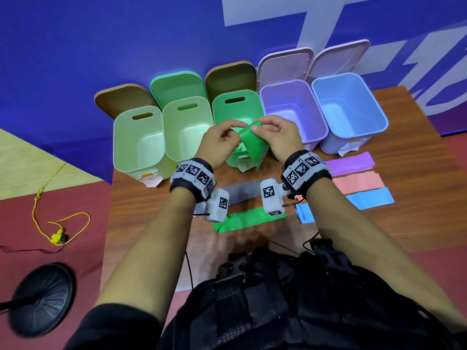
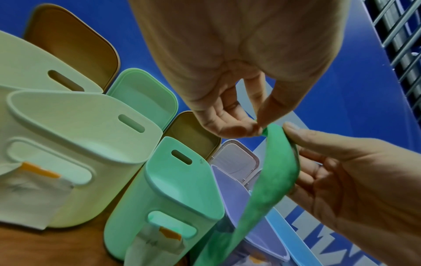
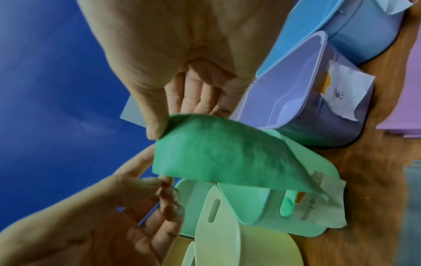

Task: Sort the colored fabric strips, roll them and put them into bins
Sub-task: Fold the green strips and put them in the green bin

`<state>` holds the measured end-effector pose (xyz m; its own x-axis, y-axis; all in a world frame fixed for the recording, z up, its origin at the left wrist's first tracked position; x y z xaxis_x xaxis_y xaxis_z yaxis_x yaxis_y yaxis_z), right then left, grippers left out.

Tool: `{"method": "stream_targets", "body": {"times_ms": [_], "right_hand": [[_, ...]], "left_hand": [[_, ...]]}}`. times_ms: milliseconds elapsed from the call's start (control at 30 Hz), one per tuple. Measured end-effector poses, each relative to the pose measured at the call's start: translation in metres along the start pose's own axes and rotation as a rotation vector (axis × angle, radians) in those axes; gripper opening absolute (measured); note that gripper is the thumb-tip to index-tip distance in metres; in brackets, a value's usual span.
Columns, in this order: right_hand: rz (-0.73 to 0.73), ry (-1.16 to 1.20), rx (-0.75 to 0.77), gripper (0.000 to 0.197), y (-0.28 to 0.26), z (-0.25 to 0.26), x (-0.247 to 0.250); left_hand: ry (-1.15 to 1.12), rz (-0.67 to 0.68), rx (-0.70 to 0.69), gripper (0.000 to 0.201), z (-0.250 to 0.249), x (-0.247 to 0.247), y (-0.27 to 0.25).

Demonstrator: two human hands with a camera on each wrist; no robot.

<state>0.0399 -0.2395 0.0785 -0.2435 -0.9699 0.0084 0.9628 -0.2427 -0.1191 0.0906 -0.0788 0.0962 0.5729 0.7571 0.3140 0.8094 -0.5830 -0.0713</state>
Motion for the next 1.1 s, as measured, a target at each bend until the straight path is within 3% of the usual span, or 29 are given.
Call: {"method": "stream_targets", "body": {"times_ms": [100, 267, 467, 733, 967, 1100], "right_hand": [[-0.023, -0.004, -0.025, 0.024, 0.001, -0.002, 0.001], [-0.020, 0.009, -0.021, 0.015, 0.001, 0.000, 0.005], [0.084, 0.011, 0.006, 0.017, -0.003, 0.003, -0.001], [0.126, 0.060, -0.045, 0.015, -0.001, 0.002, -0.008], [0.165, 0.054, -0.067, 0.020, -0.004, -0.002, -0.012], [0.142, 0.009, -0.065, 0.015, -0.003, 0.000, -0.011]], "left_hand": [[-0.015, 0.022, -0.019, 0.044, -0.001, 0.000, -0.001], [0.028, -0.014, -0.054, 0.024, -0.006, 0.004, 0.000], [-0.012, -0.051, -0.018, 0.018, -0.003, 0.006, 0.003], [-0.099, -0.034, -0.064, 0.025, -0.007, 0.007, 0.000], [-0.091, -0.076, -0.006, 0.034, -0.003, 0.014, 0.000], [-0.113, -0.078, 0.021, 0.027, -0.006, 0.012, 0.000]]}}
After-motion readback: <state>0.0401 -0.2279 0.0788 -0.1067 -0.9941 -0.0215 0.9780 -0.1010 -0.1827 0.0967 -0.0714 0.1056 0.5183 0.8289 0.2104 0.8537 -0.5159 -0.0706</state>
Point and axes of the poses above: each hand's wrist, its own y-axis towards the middle knuckle, its own x-axis out of the back of the hand, z = x × y, the point moved 6 cm from there along y, towards the middle knuckle, and after that the axes turned 9 degrees about z, right-handed, at the moved point
